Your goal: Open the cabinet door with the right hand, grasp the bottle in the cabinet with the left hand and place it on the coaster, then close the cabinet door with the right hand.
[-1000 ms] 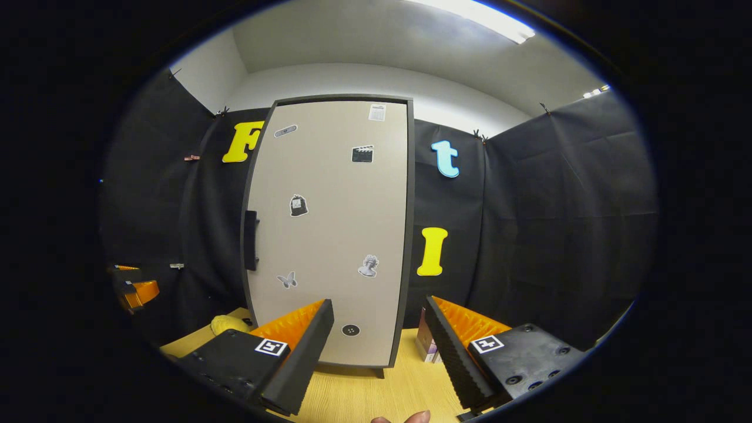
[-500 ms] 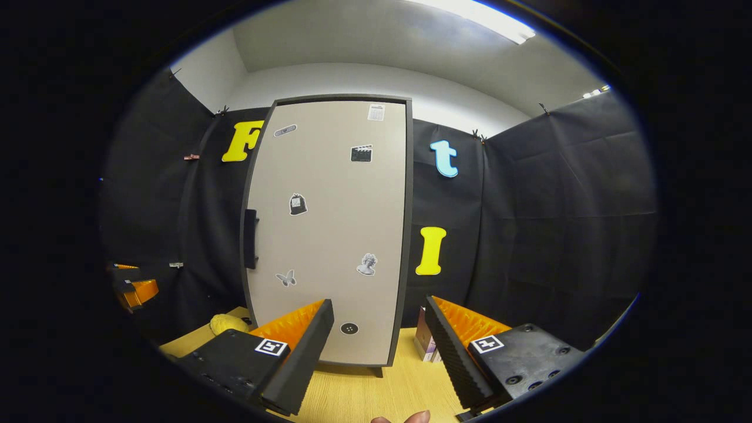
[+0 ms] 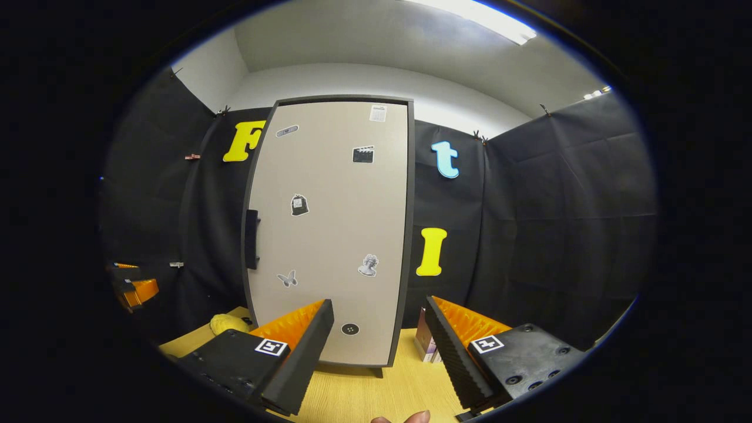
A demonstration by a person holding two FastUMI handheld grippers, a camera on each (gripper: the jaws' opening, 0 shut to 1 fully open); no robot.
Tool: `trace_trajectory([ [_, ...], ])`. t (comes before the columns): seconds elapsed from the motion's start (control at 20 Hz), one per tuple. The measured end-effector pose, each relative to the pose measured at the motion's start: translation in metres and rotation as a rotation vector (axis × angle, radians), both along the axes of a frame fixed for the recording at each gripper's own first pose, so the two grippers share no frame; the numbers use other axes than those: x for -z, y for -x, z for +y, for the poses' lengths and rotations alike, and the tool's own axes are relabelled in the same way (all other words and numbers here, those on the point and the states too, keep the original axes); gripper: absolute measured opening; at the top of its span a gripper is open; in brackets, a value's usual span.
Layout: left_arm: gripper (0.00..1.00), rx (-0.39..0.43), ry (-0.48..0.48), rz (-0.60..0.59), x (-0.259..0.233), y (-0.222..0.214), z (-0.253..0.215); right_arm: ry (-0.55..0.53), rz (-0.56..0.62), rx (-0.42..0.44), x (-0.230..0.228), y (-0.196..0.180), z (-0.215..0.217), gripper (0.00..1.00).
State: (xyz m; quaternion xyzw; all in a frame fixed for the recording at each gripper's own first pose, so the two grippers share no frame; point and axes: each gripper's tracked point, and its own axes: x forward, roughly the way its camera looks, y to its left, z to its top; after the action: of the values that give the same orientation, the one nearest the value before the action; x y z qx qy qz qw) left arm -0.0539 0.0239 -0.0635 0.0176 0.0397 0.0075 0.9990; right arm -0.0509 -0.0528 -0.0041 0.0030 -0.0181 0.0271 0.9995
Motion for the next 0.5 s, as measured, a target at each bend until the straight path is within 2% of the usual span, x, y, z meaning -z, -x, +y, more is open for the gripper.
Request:
trace_trajectory([
  [0.5,0.96,0.002,-0.004,-0.001,-0.0003,-0.0009,0.0007,0.004,-0.001,-0.004,-0.0002,0.0008,0.0024,0.97],
])
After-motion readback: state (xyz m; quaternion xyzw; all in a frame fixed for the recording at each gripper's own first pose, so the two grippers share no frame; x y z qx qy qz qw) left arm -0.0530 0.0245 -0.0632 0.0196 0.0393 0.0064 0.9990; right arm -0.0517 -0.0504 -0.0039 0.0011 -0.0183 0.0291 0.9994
